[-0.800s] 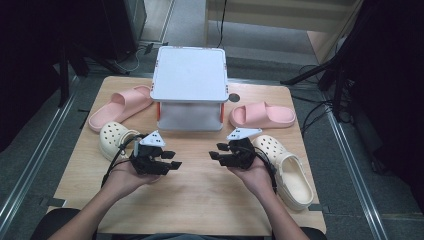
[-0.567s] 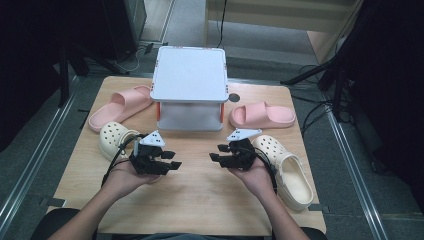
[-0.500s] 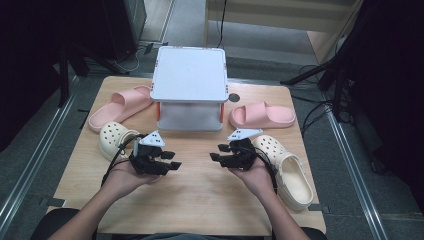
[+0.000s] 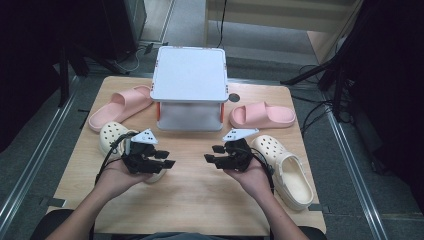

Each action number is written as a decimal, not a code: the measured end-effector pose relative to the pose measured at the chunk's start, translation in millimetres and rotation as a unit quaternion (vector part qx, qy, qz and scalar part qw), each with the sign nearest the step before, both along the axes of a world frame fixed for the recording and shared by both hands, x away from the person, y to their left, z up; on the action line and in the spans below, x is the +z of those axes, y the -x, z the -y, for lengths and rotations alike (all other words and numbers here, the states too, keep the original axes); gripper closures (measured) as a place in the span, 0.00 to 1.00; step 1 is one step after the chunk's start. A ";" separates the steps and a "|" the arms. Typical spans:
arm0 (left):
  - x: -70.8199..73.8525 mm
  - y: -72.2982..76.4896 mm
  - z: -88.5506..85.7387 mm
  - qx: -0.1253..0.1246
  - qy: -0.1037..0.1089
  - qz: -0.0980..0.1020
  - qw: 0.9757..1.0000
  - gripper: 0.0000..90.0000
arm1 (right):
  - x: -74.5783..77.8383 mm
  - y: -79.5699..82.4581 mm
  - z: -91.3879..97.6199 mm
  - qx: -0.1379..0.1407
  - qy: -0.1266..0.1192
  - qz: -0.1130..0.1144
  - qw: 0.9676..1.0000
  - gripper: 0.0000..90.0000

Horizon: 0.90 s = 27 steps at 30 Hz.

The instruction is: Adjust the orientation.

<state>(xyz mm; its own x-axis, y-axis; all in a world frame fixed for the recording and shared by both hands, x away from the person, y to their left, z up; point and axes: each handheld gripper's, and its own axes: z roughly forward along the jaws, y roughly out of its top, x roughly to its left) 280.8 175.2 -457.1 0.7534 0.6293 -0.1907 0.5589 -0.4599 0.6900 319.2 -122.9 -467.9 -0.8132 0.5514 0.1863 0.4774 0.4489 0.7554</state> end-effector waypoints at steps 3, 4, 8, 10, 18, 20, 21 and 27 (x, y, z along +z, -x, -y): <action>2.7 1.1 -8.6 0.014 0.007 -0.001 1.000 0.62 | 4.3 1.7 -8.5 0.013 0.001 0.002 1.000 0.59; 3.5 1.8 -10.6 0.019 0.009 -0.001 1.000 0.62 | 5.9 2.1 -10.9 0.016 0.000 0.006 1.000 0.59; 8.1 5.2 -22.9 0.040 0.018 0.003 0.999 0.61 | 13.8 3.2 -19.3 0.030 -0.006 0.011 0.999 0.59; 11.1 6.3 -29.2 0.048 0.015 0.006 0.999 0.61 | 16.9 2.9 -23.0 0.031 -0.009 0.013 0.999 0.60; 15.8 11.1 -53.5 0.086 0.018 0.001 0.996 0.60 | 23.0 -6.0 -43.1 0.050 -0.013 0.009 0.999 0.60; 17.0 12.5 -58.0 0.095 0.017 0.003 0.995 0.60 | 23.5 -9.5 -50.6 0.055 -0.012 0.010 0.998 0.60; 17.0 12.5 -58.0 0.095 0.017 0.003 0.995 0.60 | 23.7 -10.9 -53.5 0.059 -0.013 0.010 0.998 0.60; 17.6 19.9 -75.7 0.125 0.002 0.010 0.992 0.61 | 21.7 -23.1 -76.5 0.075 -0.011 0.005 0.997 0.61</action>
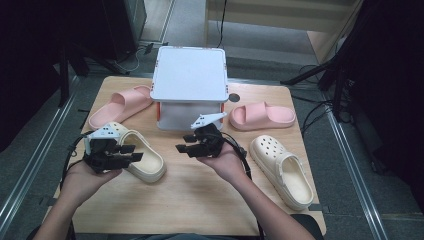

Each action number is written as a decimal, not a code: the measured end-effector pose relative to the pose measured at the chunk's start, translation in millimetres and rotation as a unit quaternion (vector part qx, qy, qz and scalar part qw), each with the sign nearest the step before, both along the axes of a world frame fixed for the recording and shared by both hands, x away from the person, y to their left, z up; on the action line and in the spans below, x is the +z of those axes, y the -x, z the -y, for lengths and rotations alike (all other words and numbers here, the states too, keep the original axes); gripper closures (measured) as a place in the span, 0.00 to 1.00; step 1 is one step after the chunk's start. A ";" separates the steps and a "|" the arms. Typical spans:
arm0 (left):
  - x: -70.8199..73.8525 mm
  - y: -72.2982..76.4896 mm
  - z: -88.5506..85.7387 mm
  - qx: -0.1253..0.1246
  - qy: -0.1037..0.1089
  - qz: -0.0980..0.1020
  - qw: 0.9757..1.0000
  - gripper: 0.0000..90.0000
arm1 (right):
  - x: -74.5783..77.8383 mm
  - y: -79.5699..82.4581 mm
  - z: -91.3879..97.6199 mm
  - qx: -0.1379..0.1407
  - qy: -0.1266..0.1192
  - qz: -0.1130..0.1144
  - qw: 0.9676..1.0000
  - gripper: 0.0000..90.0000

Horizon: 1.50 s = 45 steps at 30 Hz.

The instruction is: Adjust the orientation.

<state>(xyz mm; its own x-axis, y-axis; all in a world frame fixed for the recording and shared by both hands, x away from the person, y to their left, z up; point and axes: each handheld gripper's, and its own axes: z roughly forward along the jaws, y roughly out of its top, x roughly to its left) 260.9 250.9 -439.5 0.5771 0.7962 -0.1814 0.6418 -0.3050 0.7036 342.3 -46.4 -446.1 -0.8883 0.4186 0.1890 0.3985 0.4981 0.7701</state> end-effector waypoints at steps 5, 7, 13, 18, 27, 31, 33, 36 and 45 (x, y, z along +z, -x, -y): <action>-1.3 4.3 -12.6 0.019 -0.006 0.002 1.000 0.61 | -6.8 -9.5 -20.2 0.015 0.005 -0.006 1.000 0.61; -2.3 5.8 -17.4 0.027 -0.008 0.002 1.000 0.61 | -9.7 -12.5 -28.2 0.017 0.007 -0.012 1.000 0.61; -3.5 8.2 -29.0 0.039 -0.014 0.005 0.999 0.61 | -19.9 -20.9 -56.9 0.029 0.014 -0.017 0.999 0.61; -4.0 8.9 -37.1 0.048 -0.008 0.006 0.999 0.60 | -28.0 -25.5 -78.4 0.034 0.019 -0.020 0.999 0.59; -5.4 6.4 -48.9 0.061 0.004 0.007 0.998 0.59 | -48.2 -36.3 -127.9 0.042 0.033 -0.023 0.998 0.58; -5.1 6.7 -51.4 0.064 0.007 0.008 0.998 0.59 | -52.0 -37.0 -140.0 0.039 0.042 -0.024 0.998 0.59; -5.1 6.8 -52.2 0.064 0.007 0.009 0.998 0.59 | -54.9 -38.8 -149.6 0.039 0.048 -0.022 0.998 0.63; -5.1 6.6 -52.9 0.067 0.009 0.007 0.998 0.59 | -56.9 -39.5 -154.8 0.034 0.054 -0.020 0.998 0.70; -1.9 8.4 -55.3 0.075 0.015 0.022 0.997 0.60 | -48.9 -38.9 -158.0 0.009 0.074 -0.039 0.996 0.88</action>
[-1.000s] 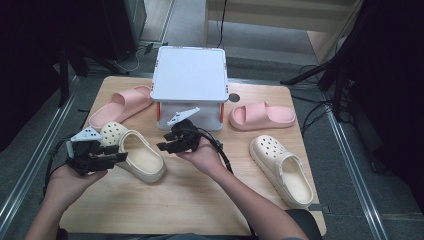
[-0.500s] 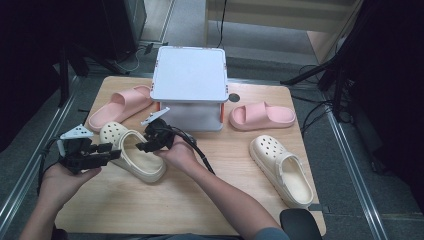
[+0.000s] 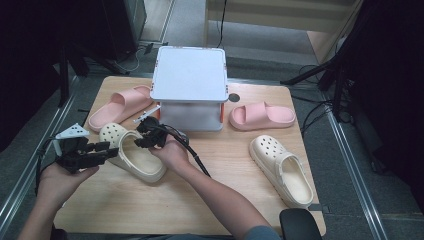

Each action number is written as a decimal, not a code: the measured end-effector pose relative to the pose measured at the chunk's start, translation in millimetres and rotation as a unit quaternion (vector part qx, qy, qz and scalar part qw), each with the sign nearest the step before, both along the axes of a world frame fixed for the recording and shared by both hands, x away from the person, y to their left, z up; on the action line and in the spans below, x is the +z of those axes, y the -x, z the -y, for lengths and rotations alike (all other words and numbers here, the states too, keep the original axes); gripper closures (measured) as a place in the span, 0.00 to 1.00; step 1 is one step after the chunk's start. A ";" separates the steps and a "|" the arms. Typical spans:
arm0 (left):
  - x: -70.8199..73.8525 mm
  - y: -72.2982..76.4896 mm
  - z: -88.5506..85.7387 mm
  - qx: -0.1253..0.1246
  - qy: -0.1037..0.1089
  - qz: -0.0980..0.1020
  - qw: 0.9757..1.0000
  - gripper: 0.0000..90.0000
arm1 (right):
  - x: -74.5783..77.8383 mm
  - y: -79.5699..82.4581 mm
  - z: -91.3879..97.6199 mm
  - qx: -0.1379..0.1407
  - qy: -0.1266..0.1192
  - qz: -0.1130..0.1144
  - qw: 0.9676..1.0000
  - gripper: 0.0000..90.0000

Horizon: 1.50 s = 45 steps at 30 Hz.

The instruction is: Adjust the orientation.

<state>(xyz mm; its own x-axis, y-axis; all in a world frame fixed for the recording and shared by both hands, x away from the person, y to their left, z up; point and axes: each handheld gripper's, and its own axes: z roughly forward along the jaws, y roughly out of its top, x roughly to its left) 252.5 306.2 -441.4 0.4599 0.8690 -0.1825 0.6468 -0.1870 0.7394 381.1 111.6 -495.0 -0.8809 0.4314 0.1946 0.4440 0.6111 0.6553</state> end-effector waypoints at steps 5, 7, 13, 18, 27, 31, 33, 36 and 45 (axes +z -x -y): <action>3.0 1.7 -3.3 0.002 0.004 0.012 1.000 0.60 | 12.7 6.1 5.0 0.006 -0.004 0.012 1.000 0.88; 2.7 1.7 -3.7 0.005 0.005 0.013 1.000 0.60 | 19.6 8.3 10.7 0.009 -0.007 0.010 1.000 0.88; 4.5 0.7 -0.7 -0.004 0.006 0.023 1.000 0.59 | 41.1 19.3 43.3 0.006 -0.023 0.022 0.999 0.88; 3.3 -2.8 5.2 -0.013 0.006 0.024 1.000 0.59 | 44.1 28.4 74.2 -0.002 -0.021 0.027 0.999 0.88; -1.3 -14.9 29.5 -0.052 0.001 0.029 0.998 0.61 | 36.8 38.7 135.6 -0.052 -0.015 0.026 0.998 0.88; -5.1 -21.1 41.7 -0.069 0.003 0.023 0.997 0.61 | 27.0 40.0 155.3 -0.080 -0.017 0.019 0.997 0.88; -7.3 -24.4 48.9 -0.081 0.003 0.022 0.996 0.61 | 22.5 40.4 161.4 -0.088 -0.014 0.018 0.996 0.88; -9.9 -28.7 57.3 -0.095 -0.002 0.021 0.995 0.61 | 14.7 40.9 166.5 -0.102 -0.014 0.012 0.995 0.87; -15.9 -37.5 75.9 -0.122 -0.008 0.015 0.992 0.61 | -0.4 41.2 174.1 -0.118 -0.031 0.002 0.993 0.86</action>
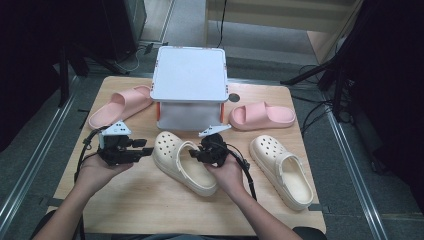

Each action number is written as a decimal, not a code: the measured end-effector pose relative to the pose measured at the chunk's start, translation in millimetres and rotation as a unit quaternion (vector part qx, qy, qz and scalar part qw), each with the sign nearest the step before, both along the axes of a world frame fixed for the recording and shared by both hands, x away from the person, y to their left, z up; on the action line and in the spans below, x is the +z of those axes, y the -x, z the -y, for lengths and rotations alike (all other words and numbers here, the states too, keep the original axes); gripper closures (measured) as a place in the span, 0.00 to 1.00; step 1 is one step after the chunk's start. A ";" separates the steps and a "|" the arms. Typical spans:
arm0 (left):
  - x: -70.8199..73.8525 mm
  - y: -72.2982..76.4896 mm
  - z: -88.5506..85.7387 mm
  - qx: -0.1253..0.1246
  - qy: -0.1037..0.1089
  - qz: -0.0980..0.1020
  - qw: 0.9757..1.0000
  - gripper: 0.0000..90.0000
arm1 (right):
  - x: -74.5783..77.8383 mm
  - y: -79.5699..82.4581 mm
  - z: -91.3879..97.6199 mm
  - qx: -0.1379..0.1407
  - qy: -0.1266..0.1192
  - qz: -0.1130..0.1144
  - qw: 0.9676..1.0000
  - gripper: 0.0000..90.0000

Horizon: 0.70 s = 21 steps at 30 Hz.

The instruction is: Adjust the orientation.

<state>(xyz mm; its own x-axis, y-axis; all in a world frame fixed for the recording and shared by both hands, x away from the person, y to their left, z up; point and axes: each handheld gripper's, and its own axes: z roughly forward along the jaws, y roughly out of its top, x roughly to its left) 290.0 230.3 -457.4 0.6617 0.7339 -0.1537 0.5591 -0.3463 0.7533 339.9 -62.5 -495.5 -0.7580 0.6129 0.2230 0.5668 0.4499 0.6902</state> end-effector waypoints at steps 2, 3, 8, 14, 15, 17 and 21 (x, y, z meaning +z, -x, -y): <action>-1.1 -1.8 2.7 -0.004 -0.001 0.000 1.000 0.61 | -2.2 0.9 0.7 -0.002 0.006 0.006 1.000 0.86; -1.8 -3.6 5.5 -0.007 -0.002 -0.003 1.000 0.61 | -3.5 0.3 1.7 -0.005 0.005 0.005 1.000 0.86; -3.2 -5.5 9.1 -0.012 -0.001 -0.004 1.000 0.62 | -5.6 -2.5 6.5 -0.007 -0.009 -0.002 1.000 0.78; -3.9 -6.8 9.1 -0.013 -0.002 -0.009 1.000 0.64 | 7.0 2.7 16.6 -0.007 -0.025 0.010 1.000 0.66; -4.6 -6.3 8.3 -0.013 0.000 -0.013 1.000 0.68 | 13.4 7.2 21.9 -0.001 -0.022 0.017 1.000 0.65; -6.1 -5.2 8.3 -0.012 0.001 -0.012 1.000 0.72 | 20.1 12.7 28.9 0.002 -0.026 0.024 0.999 0.67; -9.8 -4.8 10.0 -0.010 -0.011 -0.020 1.000 0.77 | 25.8 17.1 40.8 0.004 -0.043 0.013 0.999 0.83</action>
